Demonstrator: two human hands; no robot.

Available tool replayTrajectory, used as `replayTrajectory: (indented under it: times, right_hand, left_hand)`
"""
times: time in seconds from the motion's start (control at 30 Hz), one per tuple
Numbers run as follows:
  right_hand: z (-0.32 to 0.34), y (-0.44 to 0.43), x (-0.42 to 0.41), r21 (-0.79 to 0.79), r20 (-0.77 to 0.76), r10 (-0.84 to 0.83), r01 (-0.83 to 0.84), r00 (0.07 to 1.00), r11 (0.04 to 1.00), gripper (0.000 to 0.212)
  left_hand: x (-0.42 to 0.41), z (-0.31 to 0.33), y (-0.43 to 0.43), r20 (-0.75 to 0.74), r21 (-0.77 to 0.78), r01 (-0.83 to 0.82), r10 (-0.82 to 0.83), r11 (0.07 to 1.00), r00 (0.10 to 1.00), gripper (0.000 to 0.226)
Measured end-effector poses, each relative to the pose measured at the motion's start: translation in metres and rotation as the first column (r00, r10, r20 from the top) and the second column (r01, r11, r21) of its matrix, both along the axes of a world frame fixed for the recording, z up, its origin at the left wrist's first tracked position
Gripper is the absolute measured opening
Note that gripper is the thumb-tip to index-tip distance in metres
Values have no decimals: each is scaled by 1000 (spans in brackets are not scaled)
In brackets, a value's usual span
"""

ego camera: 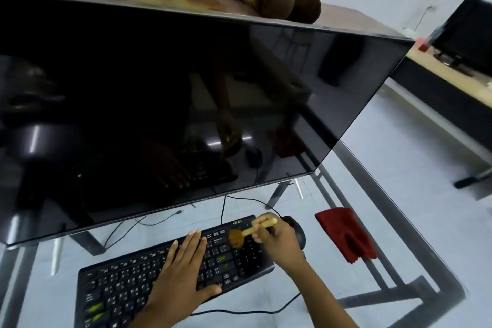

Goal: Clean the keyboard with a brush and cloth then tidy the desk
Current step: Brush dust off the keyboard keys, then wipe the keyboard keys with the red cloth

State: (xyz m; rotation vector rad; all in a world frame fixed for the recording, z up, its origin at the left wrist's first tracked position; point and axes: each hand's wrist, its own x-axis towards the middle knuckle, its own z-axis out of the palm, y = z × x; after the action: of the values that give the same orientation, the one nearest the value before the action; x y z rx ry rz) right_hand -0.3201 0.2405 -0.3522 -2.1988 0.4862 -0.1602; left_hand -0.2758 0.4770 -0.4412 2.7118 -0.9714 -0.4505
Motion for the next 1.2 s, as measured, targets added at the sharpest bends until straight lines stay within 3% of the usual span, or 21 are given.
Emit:
replayTrajectory:
  times: [0.13, 0.3, 0.4, 0.57, 0.63, 0.73, 0.87, 0.97, 1.1, 1.2]
  right_hand:
    - [-2, -15, -11, -121, 138, -151, 168, 979, 978, 15]
    - [10, -41, -40, 5, 231, -311, 318, 922, 948, 9]
    - [8, -70, -59, 148, 190, -450, 427, 873, 892, 13]
    - [-9, -119, -73, 159, 153, -531, 509, 834, 846, 20]
    - [-24, -133, -77, 58, 147, -498, 495, 855, 867, 24]
    - [-49, -152, -83, -223, 122, -321, 342, 939, 913, 20]
    - [-72, -166, -83, -536, -3, -187, 156, 982, 829, 17]
    - [-76, -170, -83, -585, -57, -180, 113, 982, 803, 15]
    - [-71, -199, -74, -592, 19, -186, 161, 982, 790, 16]
    - [-73, -227, -61, -617, -146, -210, 76, 967, 783, 36]
  left_hand:
    - [-2, 1, -2, 41, 2, -12, 12, 1000, 999, 106]
    - [-9, 16, -35, 108, -82, -8, 17, 997, 994, 102]
    - [-7, 29, -75, 131, -115, 12, 3, 993, 991, 94]
    - [-1, 41, -149, 123, -144, 60, -42, 988, 992, 89]
    - [0, 40, -178, 122, -142, 71, -54, 987, 991, 90]
    - [-2, 38, -218, 111, -151, 69, -52, 986, 992, 97]
    - [-7, 33, -250, 76, -186, 60, -47, 981, 996, 104]
    - [-11, 19, -262, 73, -155, 72, -61, 985, 995, 104]
    - [-11, 8, -277, 102, -120, 87, -75, 989, 992, 103]
    - [-10, 9, -281, 118, -126, 87, -72, 988, 990, 99]
